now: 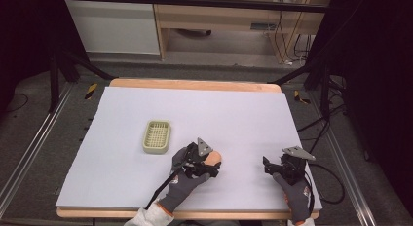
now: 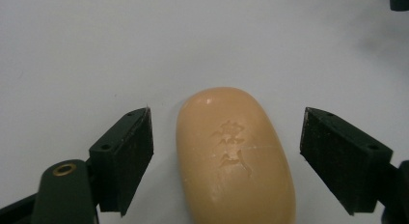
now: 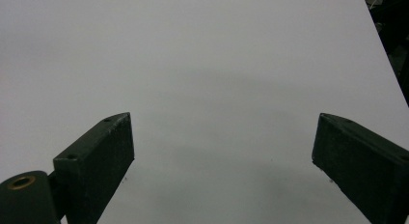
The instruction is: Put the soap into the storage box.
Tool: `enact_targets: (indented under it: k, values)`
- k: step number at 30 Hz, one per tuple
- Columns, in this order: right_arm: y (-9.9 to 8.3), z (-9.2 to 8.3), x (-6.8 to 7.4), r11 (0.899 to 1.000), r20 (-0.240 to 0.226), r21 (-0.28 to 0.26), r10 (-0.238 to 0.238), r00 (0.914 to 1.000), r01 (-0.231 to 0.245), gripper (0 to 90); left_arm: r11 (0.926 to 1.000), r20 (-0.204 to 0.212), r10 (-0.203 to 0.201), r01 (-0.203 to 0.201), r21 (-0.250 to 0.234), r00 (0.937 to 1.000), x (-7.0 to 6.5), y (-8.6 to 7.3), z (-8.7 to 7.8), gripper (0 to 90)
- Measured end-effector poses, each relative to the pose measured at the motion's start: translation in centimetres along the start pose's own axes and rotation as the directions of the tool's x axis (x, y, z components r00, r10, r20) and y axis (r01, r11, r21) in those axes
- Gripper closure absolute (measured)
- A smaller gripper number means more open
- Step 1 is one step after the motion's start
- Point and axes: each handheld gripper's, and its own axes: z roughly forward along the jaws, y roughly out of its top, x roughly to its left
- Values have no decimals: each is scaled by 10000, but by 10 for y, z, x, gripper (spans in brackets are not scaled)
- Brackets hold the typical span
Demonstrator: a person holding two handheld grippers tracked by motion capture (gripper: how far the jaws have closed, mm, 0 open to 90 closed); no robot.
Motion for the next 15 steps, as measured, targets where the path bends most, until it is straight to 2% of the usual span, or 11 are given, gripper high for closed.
enact_targets:
  k: [7, 15]
  values:
    - [0, 1, 1, 10000, -10, 13, 17, 10000, -17, 78, 9998, -185, -99, 103, 188, 9998, 2, -2, 6, 181]
    - [0, 1, 1, 10000, -10, 66, 34, 10000, -34, 79, 9990, -95, -93, 97, 432, 9999, -2, -6, 13, 195]
